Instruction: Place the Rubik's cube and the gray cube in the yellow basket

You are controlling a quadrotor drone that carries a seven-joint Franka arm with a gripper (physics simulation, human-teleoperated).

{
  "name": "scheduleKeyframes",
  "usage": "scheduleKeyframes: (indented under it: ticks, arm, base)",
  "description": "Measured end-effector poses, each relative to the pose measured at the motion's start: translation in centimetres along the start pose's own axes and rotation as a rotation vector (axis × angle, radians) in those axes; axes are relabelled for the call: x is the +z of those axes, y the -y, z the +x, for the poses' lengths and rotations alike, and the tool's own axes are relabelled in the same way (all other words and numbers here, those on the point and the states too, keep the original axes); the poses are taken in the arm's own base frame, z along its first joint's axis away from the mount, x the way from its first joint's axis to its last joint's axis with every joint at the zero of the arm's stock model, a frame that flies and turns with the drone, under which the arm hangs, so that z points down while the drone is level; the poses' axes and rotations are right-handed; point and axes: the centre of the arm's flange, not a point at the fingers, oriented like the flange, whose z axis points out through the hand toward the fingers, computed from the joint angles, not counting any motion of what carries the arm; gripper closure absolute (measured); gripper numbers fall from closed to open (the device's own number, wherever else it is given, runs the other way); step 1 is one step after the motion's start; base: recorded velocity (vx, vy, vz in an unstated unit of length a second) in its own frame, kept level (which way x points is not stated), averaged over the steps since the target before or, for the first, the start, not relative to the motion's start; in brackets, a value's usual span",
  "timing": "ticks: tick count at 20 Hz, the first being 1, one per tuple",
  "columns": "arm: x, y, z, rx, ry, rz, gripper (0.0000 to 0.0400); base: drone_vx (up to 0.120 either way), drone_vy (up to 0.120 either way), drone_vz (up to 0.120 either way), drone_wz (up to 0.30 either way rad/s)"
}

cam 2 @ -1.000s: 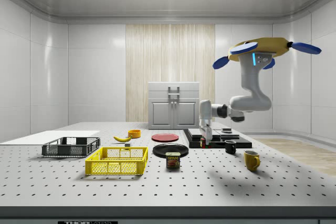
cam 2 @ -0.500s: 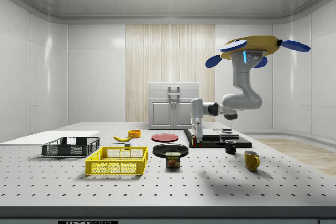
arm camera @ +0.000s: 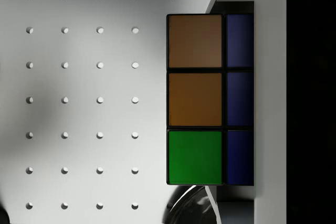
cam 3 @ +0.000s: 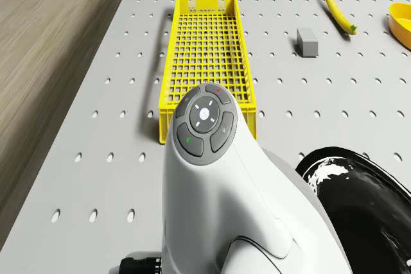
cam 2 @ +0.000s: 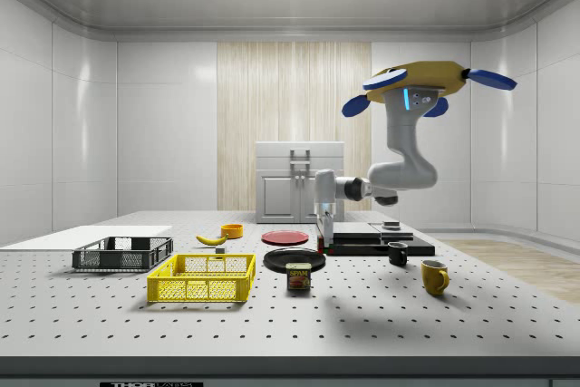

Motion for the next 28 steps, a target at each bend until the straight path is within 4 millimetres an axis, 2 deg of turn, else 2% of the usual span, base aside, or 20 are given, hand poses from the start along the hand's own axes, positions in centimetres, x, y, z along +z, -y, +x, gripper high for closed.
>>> scheduleKeyframes:
  ticks: [28]
  arm:
    - [0.0, 0.0, 0.0, 0.0, 0.0, 0.0, 0.0075]
  base:
    - [0.12, 0.0, 0.0, 0.0]
